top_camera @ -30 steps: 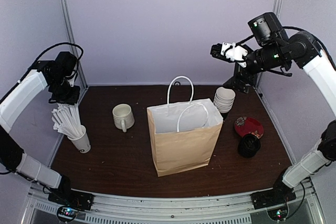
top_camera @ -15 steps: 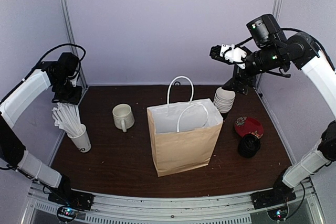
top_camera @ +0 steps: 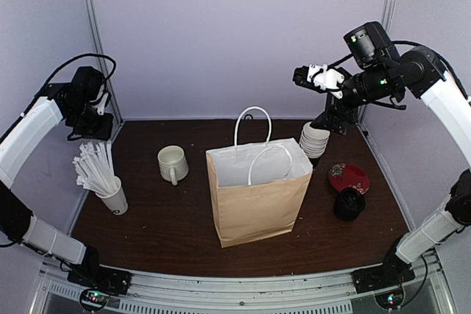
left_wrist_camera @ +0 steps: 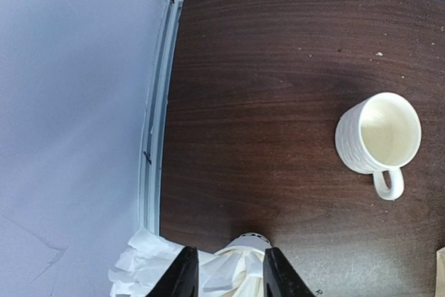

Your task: Pack the takeout coffee

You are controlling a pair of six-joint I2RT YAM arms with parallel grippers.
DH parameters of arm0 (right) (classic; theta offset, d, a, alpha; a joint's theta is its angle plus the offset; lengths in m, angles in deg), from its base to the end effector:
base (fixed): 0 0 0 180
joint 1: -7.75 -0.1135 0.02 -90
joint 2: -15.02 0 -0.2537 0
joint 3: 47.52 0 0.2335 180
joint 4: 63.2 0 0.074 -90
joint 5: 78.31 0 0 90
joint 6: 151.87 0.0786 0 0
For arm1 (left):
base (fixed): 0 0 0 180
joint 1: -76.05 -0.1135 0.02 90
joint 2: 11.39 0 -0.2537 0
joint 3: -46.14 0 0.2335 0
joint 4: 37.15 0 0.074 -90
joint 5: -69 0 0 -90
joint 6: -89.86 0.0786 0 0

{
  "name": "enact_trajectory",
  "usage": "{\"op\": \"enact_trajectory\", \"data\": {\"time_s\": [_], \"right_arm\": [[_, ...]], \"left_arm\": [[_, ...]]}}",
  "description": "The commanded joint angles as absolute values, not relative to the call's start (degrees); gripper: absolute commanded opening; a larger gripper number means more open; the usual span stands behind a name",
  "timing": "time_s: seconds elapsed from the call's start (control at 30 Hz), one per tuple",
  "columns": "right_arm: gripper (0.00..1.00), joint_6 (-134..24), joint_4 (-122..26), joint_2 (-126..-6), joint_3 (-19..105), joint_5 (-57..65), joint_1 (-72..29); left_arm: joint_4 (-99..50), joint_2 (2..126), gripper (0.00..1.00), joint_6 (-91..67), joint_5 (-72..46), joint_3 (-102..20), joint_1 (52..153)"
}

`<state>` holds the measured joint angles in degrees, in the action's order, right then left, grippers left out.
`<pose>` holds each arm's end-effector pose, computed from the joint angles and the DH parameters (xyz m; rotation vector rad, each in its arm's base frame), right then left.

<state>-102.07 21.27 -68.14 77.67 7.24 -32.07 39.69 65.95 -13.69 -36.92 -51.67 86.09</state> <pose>0.2078 0.1812 0.4189 -1.5154 1.7439 0.0864 0.2657 -0.0251 0.3181 -0.1827 2.5027 0.1883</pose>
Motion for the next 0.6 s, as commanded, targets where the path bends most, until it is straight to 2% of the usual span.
{"op": "enact_trajectory", "data": {"time_s": [0.0,0.37,0.57], "right_arm": [[0.97,-101.1,20.6,-67.7,77.4,6.6,-31.7],[0.97,-101.2,20.3,-67.0,76.1,7.2,-31.7],[0.97,-101.1,20.3,-67.7,76.3,6.8,-31.7]], "left_arm": [[36.4,65.8,0.32,-11.7,-32.3,-52.9,85.5],[37.1,68.0,0.32,-11.5,-29.3,-51.1,85.5],[37.6,68.9,0.29,-10.4,-29.2,-51.1,85.5]]}}
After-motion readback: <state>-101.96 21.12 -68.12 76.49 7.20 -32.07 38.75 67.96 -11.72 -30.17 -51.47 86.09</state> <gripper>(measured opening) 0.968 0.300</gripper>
